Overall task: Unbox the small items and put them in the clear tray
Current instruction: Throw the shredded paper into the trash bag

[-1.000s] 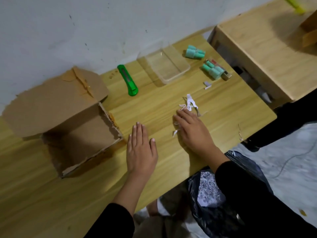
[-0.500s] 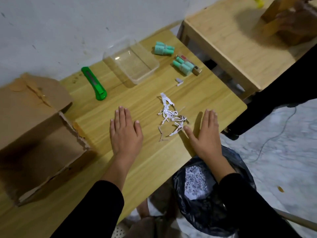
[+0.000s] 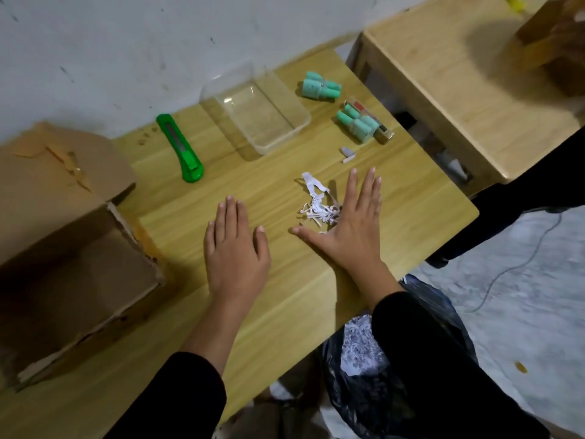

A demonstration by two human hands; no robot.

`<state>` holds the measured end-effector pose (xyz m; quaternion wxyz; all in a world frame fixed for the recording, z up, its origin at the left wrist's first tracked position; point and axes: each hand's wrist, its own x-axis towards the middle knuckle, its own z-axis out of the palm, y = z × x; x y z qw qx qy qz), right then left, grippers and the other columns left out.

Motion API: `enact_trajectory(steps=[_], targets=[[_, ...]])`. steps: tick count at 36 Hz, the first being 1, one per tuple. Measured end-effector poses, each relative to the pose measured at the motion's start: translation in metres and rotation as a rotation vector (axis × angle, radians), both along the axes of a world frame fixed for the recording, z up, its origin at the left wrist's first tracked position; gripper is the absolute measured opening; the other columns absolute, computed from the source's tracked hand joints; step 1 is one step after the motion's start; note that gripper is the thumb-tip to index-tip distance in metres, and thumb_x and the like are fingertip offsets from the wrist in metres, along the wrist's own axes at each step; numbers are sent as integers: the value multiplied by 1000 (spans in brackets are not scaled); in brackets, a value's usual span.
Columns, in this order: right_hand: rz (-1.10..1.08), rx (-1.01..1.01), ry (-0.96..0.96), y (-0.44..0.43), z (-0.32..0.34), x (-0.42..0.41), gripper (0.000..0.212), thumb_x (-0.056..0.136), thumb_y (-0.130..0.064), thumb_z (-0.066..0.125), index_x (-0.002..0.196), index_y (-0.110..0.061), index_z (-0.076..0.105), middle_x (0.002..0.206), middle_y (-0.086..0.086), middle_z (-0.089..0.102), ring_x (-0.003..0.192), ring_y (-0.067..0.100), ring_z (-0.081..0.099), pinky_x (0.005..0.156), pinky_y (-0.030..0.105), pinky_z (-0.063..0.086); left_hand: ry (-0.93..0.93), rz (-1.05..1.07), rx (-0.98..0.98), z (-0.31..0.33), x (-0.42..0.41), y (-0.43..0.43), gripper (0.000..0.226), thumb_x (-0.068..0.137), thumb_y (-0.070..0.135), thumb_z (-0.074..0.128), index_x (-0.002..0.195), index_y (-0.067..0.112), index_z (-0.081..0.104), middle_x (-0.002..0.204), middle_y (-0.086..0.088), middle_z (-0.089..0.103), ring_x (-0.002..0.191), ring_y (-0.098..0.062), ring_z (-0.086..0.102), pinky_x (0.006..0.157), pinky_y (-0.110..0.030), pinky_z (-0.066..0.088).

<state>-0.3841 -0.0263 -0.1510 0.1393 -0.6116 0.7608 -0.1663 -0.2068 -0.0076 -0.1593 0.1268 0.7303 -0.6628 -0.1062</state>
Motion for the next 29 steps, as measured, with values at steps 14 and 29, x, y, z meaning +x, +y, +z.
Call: enact_trajectory(steps=[14,29], targets=[[230,21,-23,-73,4,-10,122,56,-81,59,148,-28,-3,157,16,-8,145,33,-8,117,45,2,-23,0,9,0,-1,0,57,92,36,32,143,11,32,154,-4,26,143,-17,20,115,-36,13],[551,-131,2,-83,-8,30,51,91,-46,38,135,-22,46,138,8,47,130,29,40,107,41,34,-31,0,18,0,0,1,57,93,38,32,144,12,31,155,-4,25,144,-17,19,116,-35,12]])
